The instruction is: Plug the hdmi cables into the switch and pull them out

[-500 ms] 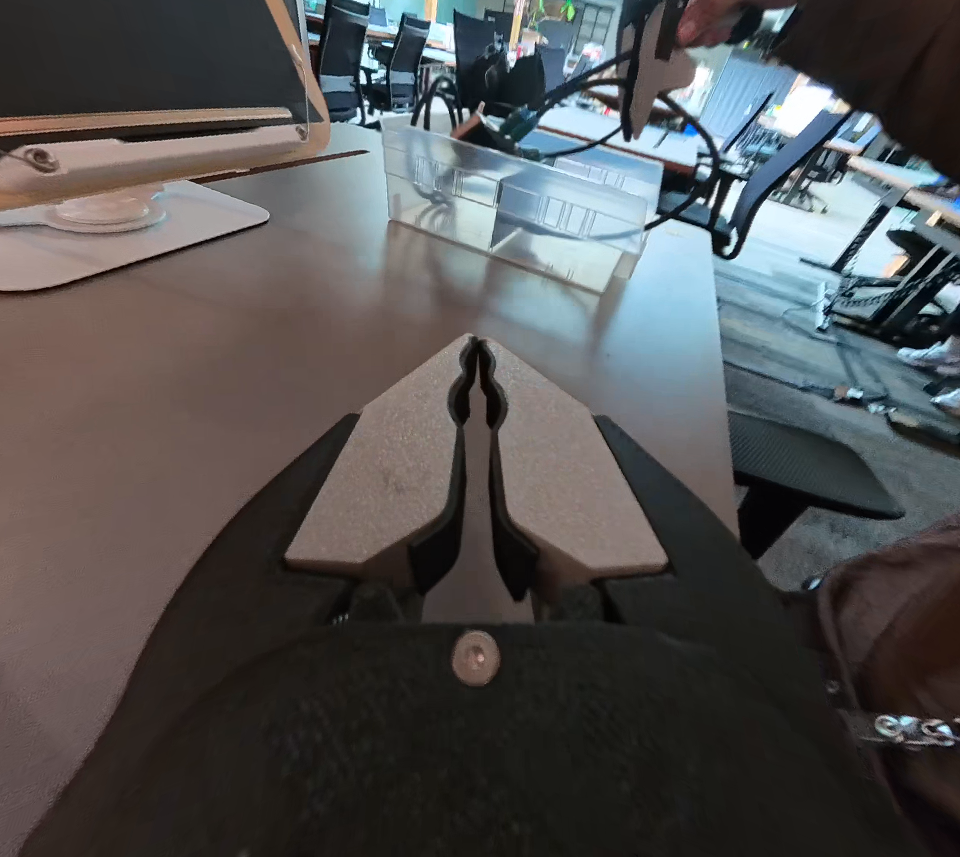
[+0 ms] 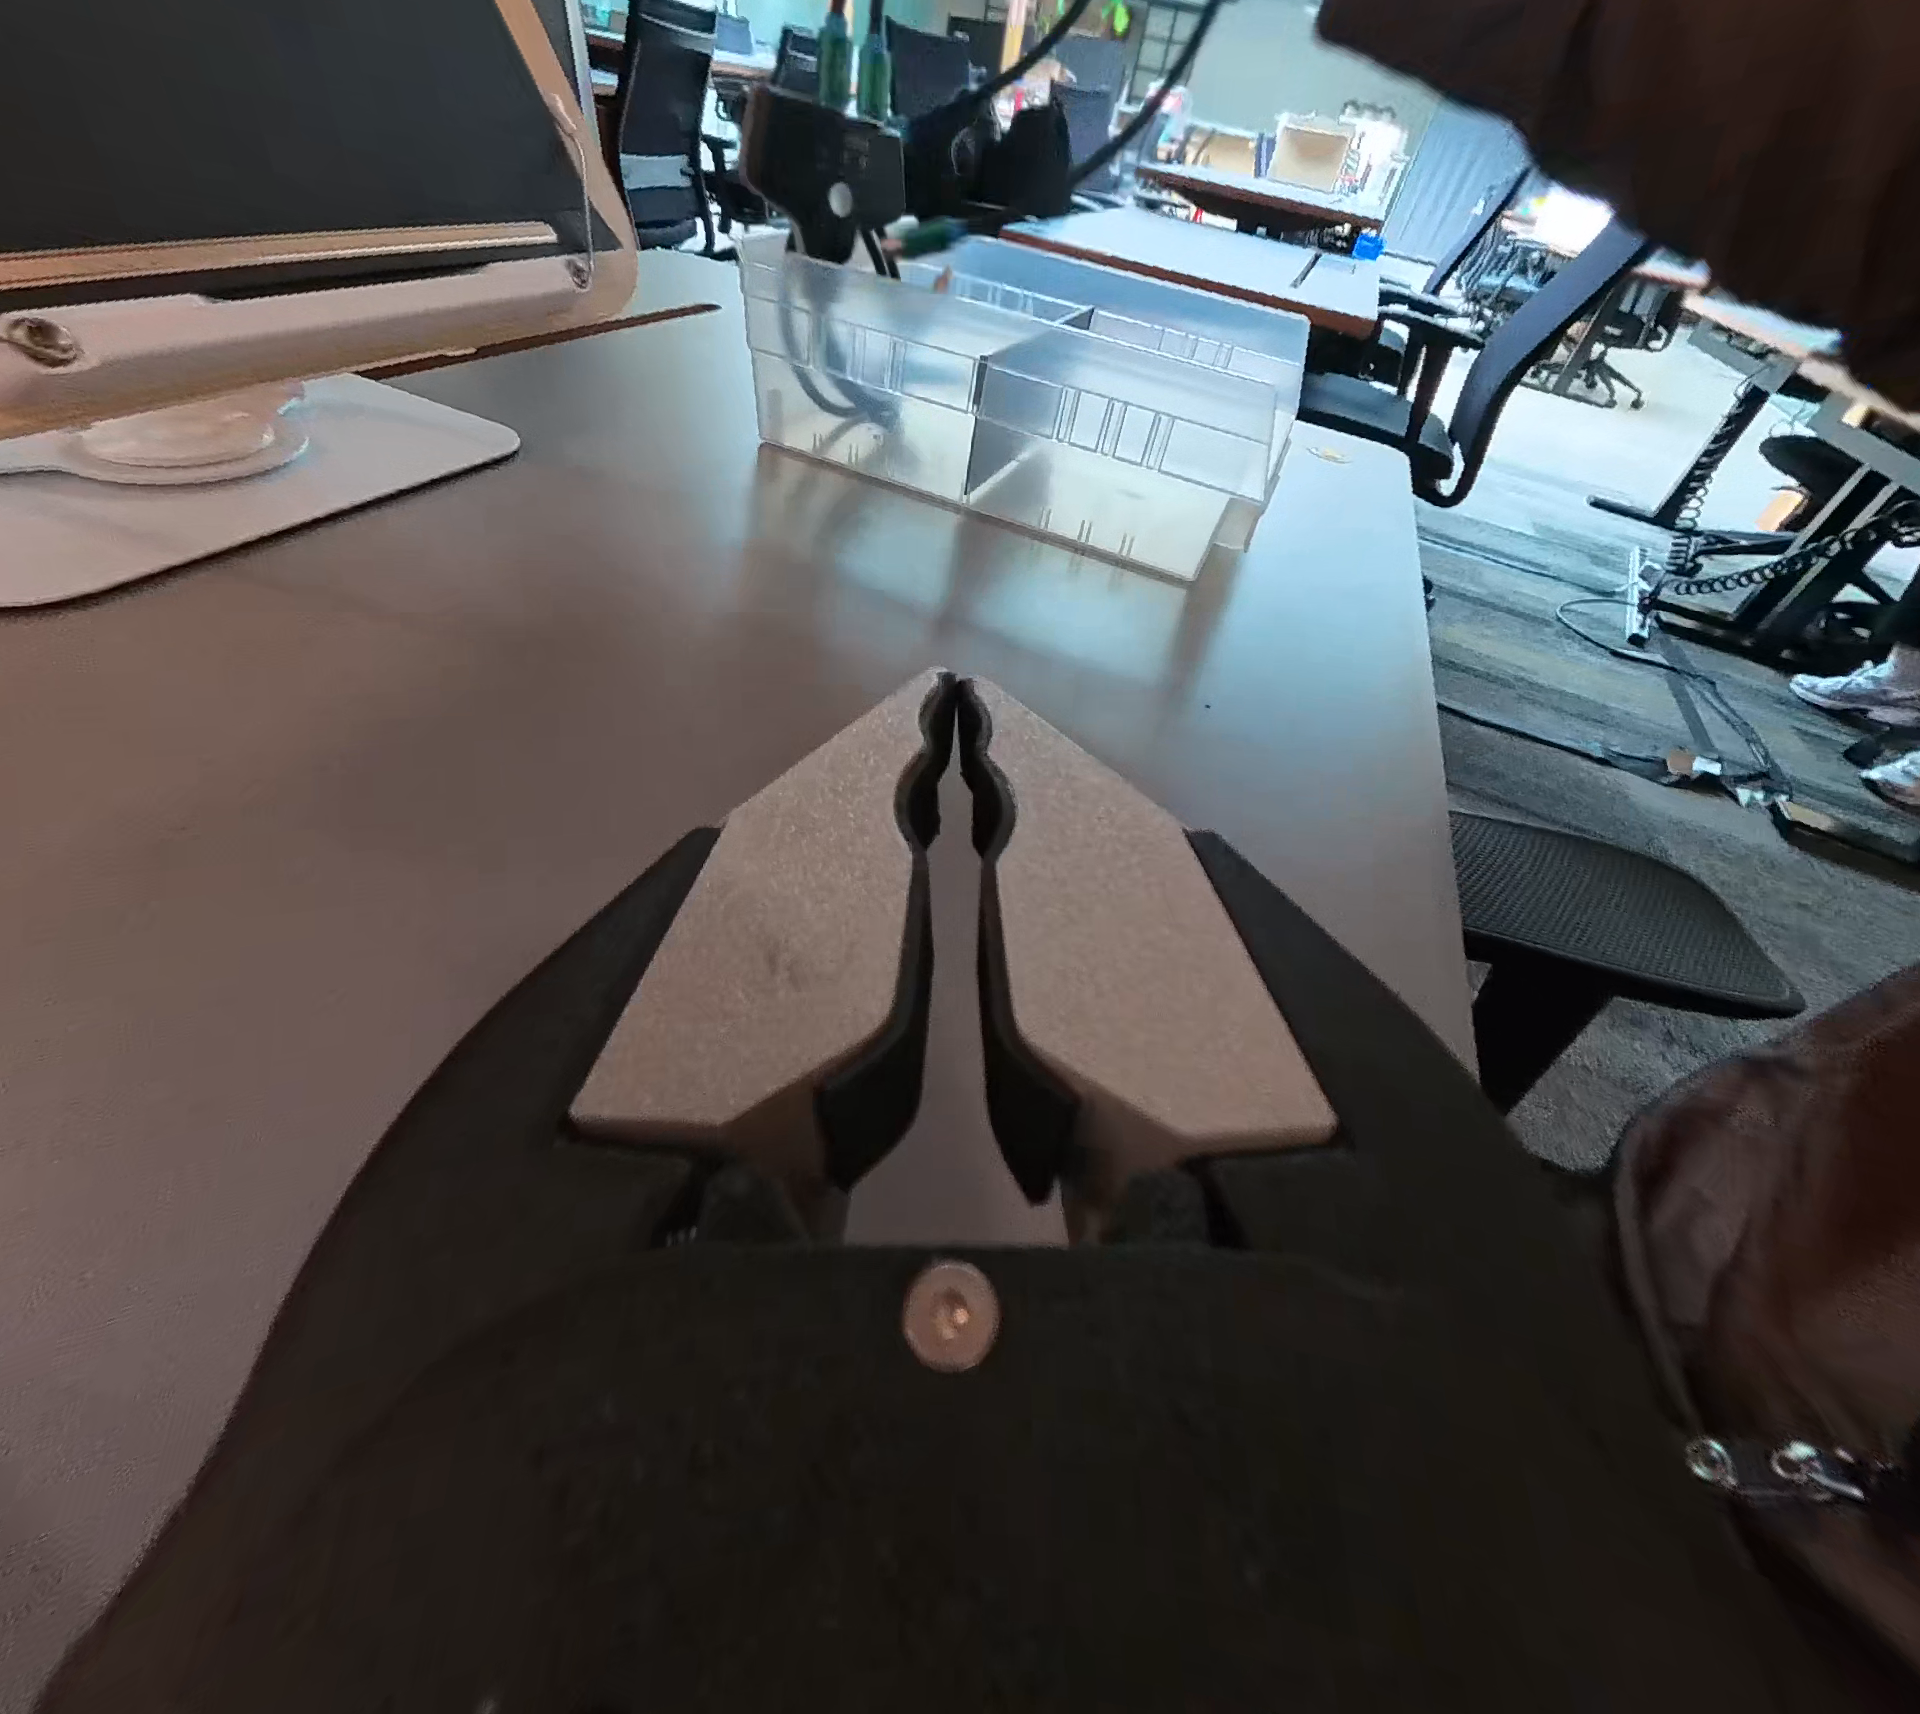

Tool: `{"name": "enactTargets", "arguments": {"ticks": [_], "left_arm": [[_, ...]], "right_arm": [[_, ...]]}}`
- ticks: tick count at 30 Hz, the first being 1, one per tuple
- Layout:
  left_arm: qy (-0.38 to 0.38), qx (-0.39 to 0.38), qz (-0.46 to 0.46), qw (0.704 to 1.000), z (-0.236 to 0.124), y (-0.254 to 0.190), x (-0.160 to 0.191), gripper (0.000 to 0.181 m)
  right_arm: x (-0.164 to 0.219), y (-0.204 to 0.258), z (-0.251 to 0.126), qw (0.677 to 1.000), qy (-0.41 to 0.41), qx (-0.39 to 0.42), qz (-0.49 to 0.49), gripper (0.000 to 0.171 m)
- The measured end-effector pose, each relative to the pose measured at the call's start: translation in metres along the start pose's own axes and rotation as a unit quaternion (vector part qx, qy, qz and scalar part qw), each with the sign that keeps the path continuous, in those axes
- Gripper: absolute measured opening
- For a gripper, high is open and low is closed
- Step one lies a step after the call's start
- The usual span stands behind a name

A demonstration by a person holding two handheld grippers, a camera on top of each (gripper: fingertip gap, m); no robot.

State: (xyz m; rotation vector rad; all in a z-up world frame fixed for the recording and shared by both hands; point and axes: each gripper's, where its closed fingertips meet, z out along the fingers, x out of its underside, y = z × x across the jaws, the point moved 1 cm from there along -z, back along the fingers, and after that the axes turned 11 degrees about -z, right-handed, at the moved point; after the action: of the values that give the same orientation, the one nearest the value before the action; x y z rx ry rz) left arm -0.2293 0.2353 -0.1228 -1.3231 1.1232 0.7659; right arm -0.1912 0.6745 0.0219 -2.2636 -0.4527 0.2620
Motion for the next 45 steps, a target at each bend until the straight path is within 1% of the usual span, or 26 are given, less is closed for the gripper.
{"name": "enactTargets", "arguments": {"ticks": [2,4,7,11,14,16,19,22,24,25,27,29,30,31,32,33,37,41,43,45], "left_arm": [[-0.014,0.0,-0.006,1.0,-0.003,0.001,-0.003,0.0],[-0.023,0.004,-0.017,1.0,-0.006,0.001,-0.006,0.0],[-0.025,0.006,-0.029,0.999,-0.006,0.003,-0.006,0.0],[-0.012,0.003,-0.021,1.0,-0.003,0.002,-0.003,0.0],[-0.003,0.0,-0.011,1.0,-0.001,0.0,0.0,0.0],[-0.004,-0.001,-0.012,1.0,-0.001,0.001,-0.001,0.0],[-0.008,0.0,-0.019,1.0,-0.002,0.002,-0.002,0.0],[-0.015,0.001,-0.026,1.0,-0.004,0.003,-0.004,0.0],[-0.02,0.006,-0.034,0.999,-0.004,0.003,-0.005,0.0],[-0.022,0.013,-0.041,0.999,-0.005,0.002,-0.005,0.0],[-0.027,0.026,-0.056,0.998,-0.005,-0.001,-0.006,0.0],[-0.031,0.031,-0.063,0.997,-0.006,-0.002,-0.007,0.0],[-0.032,0.034,-0.062,0.997,-0.006,-0.003,-0.007,0.0],[-0.034,0.037,-0.062,0.997,-0.007,-0.004,-0.007,0.0],[-0.035,0.039,-0.062,0.997,-0.007,-0.005,-0.007,0.0],[-0.035,0.039,-0.063,0.997,-0.007,-0.005,-0.007,0.0],[-0.027,0.045,-0.072,0.996,-0.006,-0.004,-0.006,0.0],[-0.026,0.045,-0.074,0.996,-0.005,-0.004,-0.006,0.0],[-0.025,0.046,-0.074,0.996,-0.005,-0.005,-0.006,0.0],[-0.026,0.048,-0.075,0.996,-0.006,-0.005,-0.006,0.0]], "right_arm": [[-0.01,-0.006,0.012,0.999,-0.022,0.042,-0.004,0.007],[-0.017,-0.004,0.021,0.997,-0.049,0.059,-0.003,0.008],[-0.019,-0.003,0.027,0.99,-0.088,0.111,-0.009,0.007],[-0.008,0.002,0.033,0.975,-0.141,0.168,0.026,0.007],[0.006,0.013,0.04,0.964,-0.183,0.177,0.074,0.006],[0.019,0.022,0.048,0.961,-0.203,0.156,0.11,0.005],[0.038,0.037,0.062,0.963,-0.209,0.084,0.147,0.002],[0.054,0.045,0.072,0.964,-0.205,0.024,0.167,0.0],[0.061,0.053,0.08,0.961,-0.193,-0.03,0.194,0.001],[0.063,0.059,0.085,0.956,-0.188,-0.073,0.215,0.0],[0.067,0.07,0.091,0.934,-0.183,-0.154,0.264,0.001],[0.068,0.07,0.089,0.917,-0.199,-0.191,0.288,0.002],[0.067,0.069,0.086,0.912,-0.208,-0.199,0.293,0.005],[0.065,0.066,0.081,0.907,-0.223,-0.204,0.294,0.012],[0.061,0.062,0.075,0.903,-0.239,-0.204,0.291,0.025],[0.057,0.058,0.067,0.901,-0.254,-0.206,0.285,0.033],[0.044,0.05,0.035,0.905,-0.282,-0.227,0.223,0.055],[0.041,0.043,0.012,0.913,-0.277,-0.234,0.186,0.061],[0.045,0.041,0.005,0.921,-0.269,-0.224,0.17,0.068],[0.051,0.038,-0.002,0.925,-0.269,-0.214,0.164,0.069]]}}
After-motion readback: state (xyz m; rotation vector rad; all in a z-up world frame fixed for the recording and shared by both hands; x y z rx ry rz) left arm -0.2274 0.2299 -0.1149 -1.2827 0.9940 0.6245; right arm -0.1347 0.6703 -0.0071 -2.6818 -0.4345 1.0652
